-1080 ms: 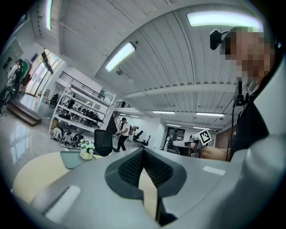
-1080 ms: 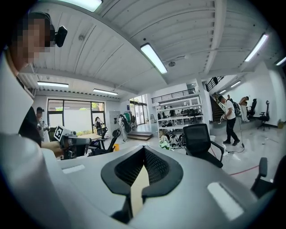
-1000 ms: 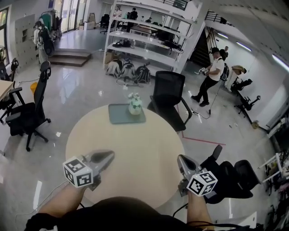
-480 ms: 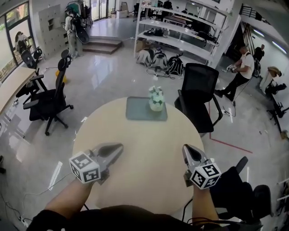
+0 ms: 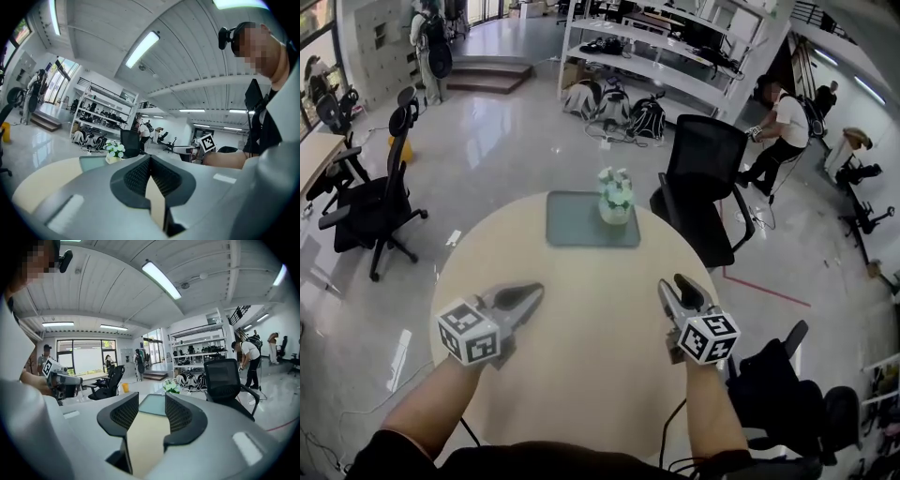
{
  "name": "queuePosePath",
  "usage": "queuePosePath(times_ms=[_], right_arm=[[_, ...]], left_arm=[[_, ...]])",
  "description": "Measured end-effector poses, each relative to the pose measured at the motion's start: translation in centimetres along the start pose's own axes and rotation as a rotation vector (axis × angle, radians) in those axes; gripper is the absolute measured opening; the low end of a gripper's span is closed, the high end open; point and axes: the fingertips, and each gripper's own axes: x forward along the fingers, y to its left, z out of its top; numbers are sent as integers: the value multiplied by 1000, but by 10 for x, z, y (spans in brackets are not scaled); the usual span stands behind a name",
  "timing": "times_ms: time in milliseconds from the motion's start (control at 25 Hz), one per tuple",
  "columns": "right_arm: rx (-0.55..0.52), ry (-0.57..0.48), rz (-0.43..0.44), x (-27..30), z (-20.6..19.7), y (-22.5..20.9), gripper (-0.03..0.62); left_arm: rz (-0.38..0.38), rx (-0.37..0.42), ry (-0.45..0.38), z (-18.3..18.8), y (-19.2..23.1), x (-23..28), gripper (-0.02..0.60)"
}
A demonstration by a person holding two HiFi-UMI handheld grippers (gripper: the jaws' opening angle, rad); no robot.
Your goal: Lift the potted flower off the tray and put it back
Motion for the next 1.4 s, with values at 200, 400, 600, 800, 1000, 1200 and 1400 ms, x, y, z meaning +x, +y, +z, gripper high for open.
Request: queuePosePath(times_ms=[200, 400, 600, 800, 1000, 1200, 1400], right_arm=[[-41, 35, -17, 77, -8, -37, 315], [-28, 97, -19, 158, -33, -73, 444], [-54, 159, -40, 233, -67, -103, 528], [-70, 186, -64, 298, -87, -128, 580], [-69, 209, -45, 347, -105, -137, 600], [-78, 226, -44, 381, -115, -144, 601], [-109, 248, -46, 407, -120, -149, 601]], left_arm=[[36, -10, 4, -12, 45, 30, -4], [38, -17, 21, -32, 89, 72, -3], [24, 0, 46, -56, 135, 110, -4], [6, 11, 44, -68, 168, 143, -3], [-9, 8, 35, -80, 190, 168, -3], [-25, -12, 41, -94, 201, 177, -3], [-30, -21, 42, -100, 211, 184, -4]])
